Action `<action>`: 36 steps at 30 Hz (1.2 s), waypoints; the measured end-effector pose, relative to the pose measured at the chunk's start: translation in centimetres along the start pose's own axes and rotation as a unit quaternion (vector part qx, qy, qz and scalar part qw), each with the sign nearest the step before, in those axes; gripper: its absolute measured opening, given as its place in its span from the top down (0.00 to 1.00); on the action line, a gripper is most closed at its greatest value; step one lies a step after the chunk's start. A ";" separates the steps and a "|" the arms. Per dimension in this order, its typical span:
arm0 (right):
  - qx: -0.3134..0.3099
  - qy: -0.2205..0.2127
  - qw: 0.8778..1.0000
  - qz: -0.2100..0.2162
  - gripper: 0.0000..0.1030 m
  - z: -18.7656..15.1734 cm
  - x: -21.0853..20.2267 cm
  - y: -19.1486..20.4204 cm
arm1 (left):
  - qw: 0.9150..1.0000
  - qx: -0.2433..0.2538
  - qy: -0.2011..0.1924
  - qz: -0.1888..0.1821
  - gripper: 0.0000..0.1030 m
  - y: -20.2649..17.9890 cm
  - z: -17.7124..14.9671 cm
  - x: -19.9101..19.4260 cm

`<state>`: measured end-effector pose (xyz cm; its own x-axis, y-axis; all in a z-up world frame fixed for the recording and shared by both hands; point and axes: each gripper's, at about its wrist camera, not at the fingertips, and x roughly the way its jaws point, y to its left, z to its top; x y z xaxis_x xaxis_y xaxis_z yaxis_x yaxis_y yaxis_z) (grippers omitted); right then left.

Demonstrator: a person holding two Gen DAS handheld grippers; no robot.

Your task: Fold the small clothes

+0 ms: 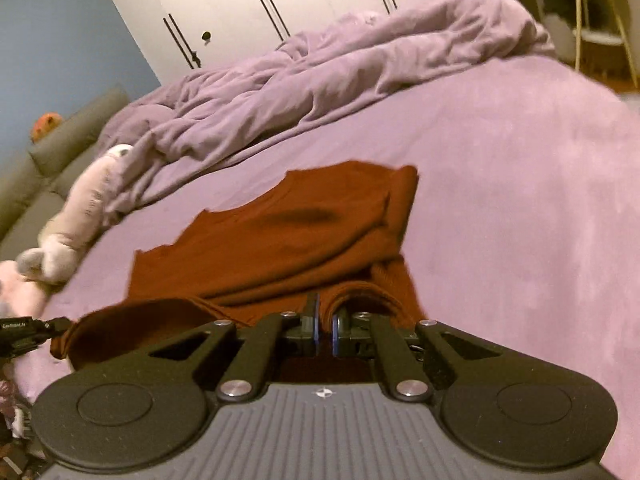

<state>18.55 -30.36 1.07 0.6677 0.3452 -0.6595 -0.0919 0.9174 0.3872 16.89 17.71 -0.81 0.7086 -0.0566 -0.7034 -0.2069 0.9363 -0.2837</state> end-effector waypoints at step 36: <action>-0.250 0.000 0.968 -0.037 0.93 -0.1 3.7 3.6 | 0.990 0.132 -0.035 -0.034 0.94 -1.6 1.3 1.7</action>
<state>20.59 -25.77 -0.07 0.6863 0.2741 -0.6736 -0.3885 0.9212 -0.0210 19.29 16.60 -0.73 0.7614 -0.1080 -0.6392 0.0206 0.9895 -0.1427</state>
